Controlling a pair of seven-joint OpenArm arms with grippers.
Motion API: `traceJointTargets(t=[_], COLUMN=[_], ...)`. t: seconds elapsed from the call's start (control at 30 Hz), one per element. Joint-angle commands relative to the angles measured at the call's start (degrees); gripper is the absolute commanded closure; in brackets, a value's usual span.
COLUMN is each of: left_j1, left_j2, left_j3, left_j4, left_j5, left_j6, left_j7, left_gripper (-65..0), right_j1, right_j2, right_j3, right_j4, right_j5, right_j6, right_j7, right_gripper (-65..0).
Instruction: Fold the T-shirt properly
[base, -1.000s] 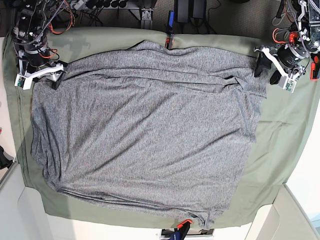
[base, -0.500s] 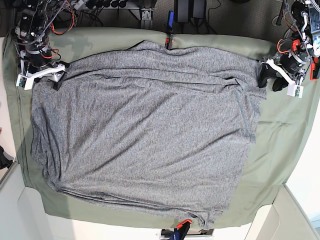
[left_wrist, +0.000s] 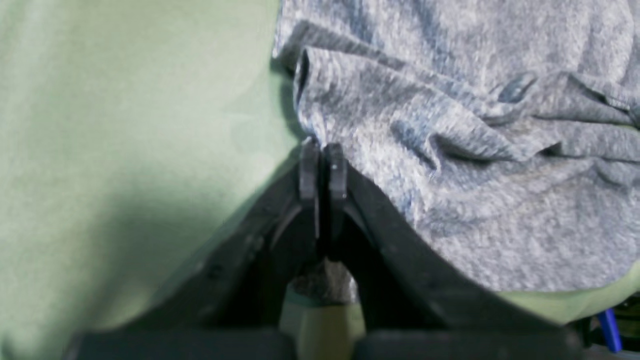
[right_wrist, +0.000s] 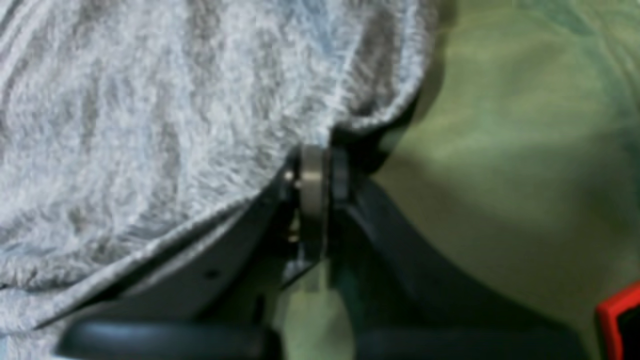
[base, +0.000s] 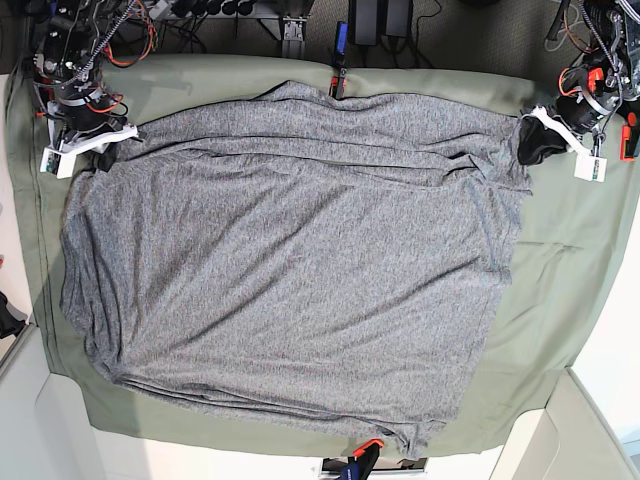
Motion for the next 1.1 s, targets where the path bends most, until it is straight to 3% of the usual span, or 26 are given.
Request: traceJointTargets(t=[0.0, 0.3, 0.53, 0.73, 0.9, 1.07], left_j1=[0.2, 1.27, -0.74, -8.04, -16.06, -24.48], left_j2=[-0.9, -0.92, -2.03, -3.96, -5.81, -5.81], left_j3=[-1.33, -13.09, -12.22, -3.93, 5.03, 9.57], left_j4=[0.79, 8.92, 12.74, 11.58, 5.68, -4.9], left_j5=[-0.96, -9.25, -7.58, 0.15, 9.2, 10.29], left_j6=[-0.73, -0.73, -0.73, -0.73, -0.73, -0.73], left_j7=[0.0, 4.79, 2.56, 0.98, -4.48, -4.74], left_gripper=[0.0, 0.0, 0.0, 0.0, 0.0, 0.0], right_j1=[0.11, 0.5, 4.07, 8.13, 10.78, 13.11], right_j2=[0.22, 0.24, 0.39, 0.68, 0.66, 0.68], right_j3=[0.15, 2.19, 4.15, 4.15, 4.15, 4.15], right_j4=[1.05, 7.1, 6.78, 4.26, 1.07, -1.16], right_j5=[0.33, 0.46, 0.39, 0.39, -0.96, -1.86], right_j6=[1.18, 1.64, 1.66, 1.81, 1.86, 1.86], right_j7=[0.09, -2.43, -2.43, -2.43, -2.38, -1.84], right_gripper=[0.0, 0.0, 0.0, 0.0, 0.0, 0.0])
